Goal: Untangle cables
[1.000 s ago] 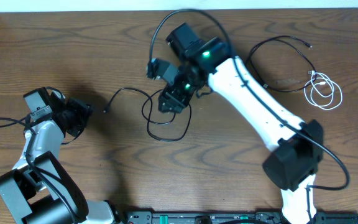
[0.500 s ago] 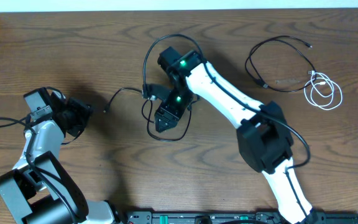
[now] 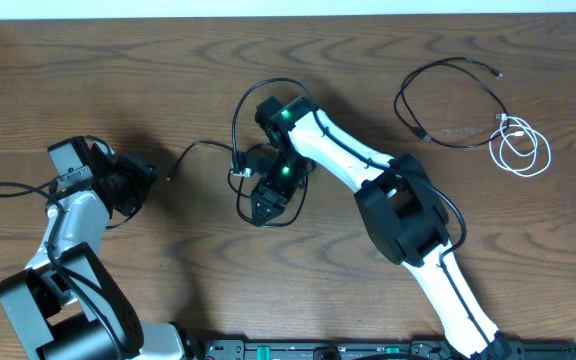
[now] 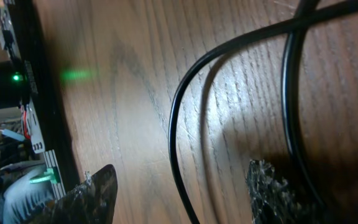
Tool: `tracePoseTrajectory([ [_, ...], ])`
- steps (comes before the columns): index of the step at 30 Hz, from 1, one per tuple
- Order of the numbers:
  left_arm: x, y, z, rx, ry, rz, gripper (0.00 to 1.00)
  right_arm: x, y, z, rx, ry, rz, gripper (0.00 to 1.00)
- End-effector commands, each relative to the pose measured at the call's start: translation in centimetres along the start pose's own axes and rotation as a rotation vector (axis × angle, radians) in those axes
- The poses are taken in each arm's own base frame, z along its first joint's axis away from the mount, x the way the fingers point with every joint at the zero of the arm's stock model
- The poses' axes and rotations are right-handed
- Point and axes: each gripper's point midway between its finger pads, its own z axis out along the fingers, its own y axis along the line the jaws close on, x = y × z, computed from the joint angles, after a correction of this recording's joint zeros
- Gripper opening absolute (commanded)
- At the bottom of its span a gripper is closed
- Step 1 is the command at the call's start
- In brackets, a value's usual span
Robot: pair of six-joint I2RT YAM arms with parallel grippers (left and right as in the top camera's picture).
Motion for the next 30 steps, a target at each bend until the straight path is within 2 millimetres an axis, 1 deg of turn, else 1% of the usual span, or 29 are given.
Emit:
tracePoseTrajectory([
  [1, 0.2, 0.3, 0.1, -0.009, 0.003, -0.011, 0.34, 0.2, 0.9, 1.5, -0.068, 0.006, -0.012, 0.64],
  [4, 0.2, 0.3, 0.1, -0.009, 0.002, -0.011, 0.34, 0.2, 1.5, 2.3, -0.091, 0.01, -0.019, 0.63],
  [7, 0.2, 0.3, 0.1, -0.009, 0.002, -0.011, 0.34, 0.3, 2.1, 2.9, -0.097, 0.022, -0.028, 0.59],
  [10, 0.2, 0.3, 0.1, -0.009, 0.003, -0.011, 0.34, 0.3, 2.4, 3.3, -0.099, 0.031, -0.034, 0.58],
  [14, 0.2, 0.3, 0.1, -0.009, 0.003, -0.011, 0.34, 0.5, 2.4, 3.6, -0.102, 0.039, -0.029, 0.57],
  [17, 0.2, 0.3, 0.1, -0.009, 0.002, -0.011, 0.34, 0.6, 1.9, 4.0, -0.104, 0.043, -0.005, 0.56],
  [19, 0.2, 0.3, 0.1, -0.009, 0.002, -0.011, 0.34, 0.8, 1.6, 4.5, -0.106, 0.051, 0.019, 0.54],
  [20, 0.2, 0.3, 0.1, -0.009, 0.002, -0.011, 0.34, 1.0, 1.4, 4.7, -0.109, 0.055, 0.028, 0.52],
  [22, 0.2, 0.3, 0.1, -0.009, 0.002, -0.011, 0.34, 1.1, 1.2, 4.9, -0.112, 0.059, 0.041, 0.43],
  [24, 0.2, 0.3, 0.1, -0.009, 0.003, -0.011, 0.34, 1.1, 1.1, 4.8, -0.113, 0.055, 0.044, 0.29],
  [26, 0.2, 0.3, 0.1, -0.009, 0.002, -0.011, 0.34, 1.1, 1.0, 4.7, -0.113, 0.053, 0.045, 0.12],
  [28, 0.2, 0.3, 0.1, -0.009, 0.002, -0.011, 0.34, 1.0, 1.0, 4.7, -0.112, 0.052, 0.053, 0.05],
  [30, 0.2, 0.3, 0.1, -0.009, 0.002, -0.011, 0.34, 1.0, 0.9, 4.6, -0.111, 0.05, 0.059, 0.02],
])
